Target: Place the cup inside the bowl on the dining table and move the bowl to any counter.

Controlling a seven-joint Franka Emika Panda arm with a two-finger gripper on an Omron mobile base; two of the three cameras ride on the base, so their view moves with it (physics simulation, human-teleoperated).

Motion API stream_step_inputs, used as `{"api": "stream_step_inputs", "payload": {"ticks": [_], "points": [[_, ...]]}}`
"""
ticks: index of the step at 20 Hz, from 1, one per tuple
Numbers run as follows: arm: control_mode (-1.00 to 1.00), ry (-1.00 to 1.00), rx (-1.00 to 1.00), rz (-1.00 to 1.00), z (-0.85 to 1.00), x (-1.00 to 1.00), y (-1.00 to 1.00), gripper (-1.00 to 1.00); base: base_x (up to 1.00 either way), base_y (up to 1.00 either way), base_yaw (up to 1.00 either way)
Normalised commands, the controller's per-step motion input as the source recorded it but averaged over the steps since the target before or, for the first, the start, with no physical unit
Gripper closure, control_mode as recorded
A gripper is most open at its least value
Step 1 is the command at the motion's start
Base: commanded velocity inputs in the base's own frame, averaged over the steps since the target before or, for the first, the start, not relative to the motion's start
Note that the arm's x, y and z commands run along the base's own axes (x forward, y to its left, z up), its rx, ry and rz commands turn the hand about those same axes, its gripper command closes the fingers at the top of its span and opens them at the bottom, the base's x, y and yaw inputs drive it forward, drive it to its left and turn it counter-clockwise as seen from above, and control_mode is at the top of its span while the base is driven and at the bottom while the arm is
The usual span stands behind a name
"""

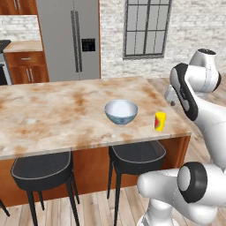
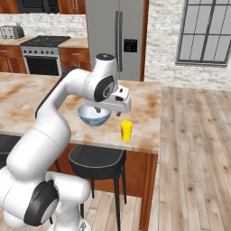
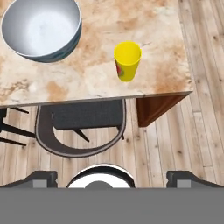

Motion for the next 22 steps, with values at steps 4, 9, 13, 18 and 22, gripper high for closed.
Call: {"api": "stream_step_inputs", "payload": {"ticks": [4,9,13,18,22], "points": [[-1.00,-0.09,0.02,0.00,0.00,0.00,-0.24,-1.00,0.00,0.00,0.00],[-1.00,-0.06,0.01,0.00,-0.01,0.05,-0.12,-1.00,0.00,0.00,0.00],[-1.00,0.00,0.00,0.00,-0.07,0.18,0.00,-1.00,0.00,0.00,0.00],[-1.00,0.00,0.00,0.00,-0.06,0.30,0.00,-1.00,0.00,0.00,0.00],[-1.00,0.00,0.00,0.00,-0.05,0.31,0.00,-1.00,0.00,0.00,0.00]]}}
